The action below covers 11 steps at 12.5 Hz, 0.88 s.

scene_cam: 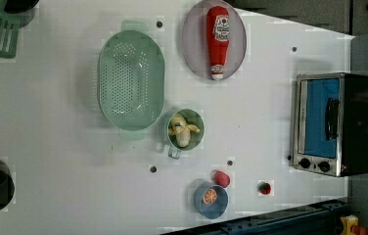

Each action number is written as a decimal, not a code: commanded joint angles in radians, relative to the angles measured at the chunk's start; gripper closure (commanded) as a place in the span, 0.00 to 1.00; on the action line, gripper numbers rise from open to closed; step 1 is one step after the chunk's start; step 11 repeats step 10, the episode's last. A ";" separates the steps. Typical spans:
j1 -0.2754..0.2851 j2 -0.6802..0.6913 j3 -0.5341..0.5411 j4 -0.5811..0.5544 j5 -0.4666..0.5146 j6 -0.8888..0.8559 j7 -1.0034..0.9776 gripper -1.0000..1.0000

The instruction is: Pick Banana and place it in mug.

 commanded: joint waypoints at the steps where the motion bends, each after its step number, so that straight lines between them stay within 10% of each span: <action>1: -0.015 0.059 -0.065 0.022 -0.017 -0.080 0.026 0.00; 11: -0.014 0.060 -0.077 0.021 -0.018 -0.068 0.016 0.00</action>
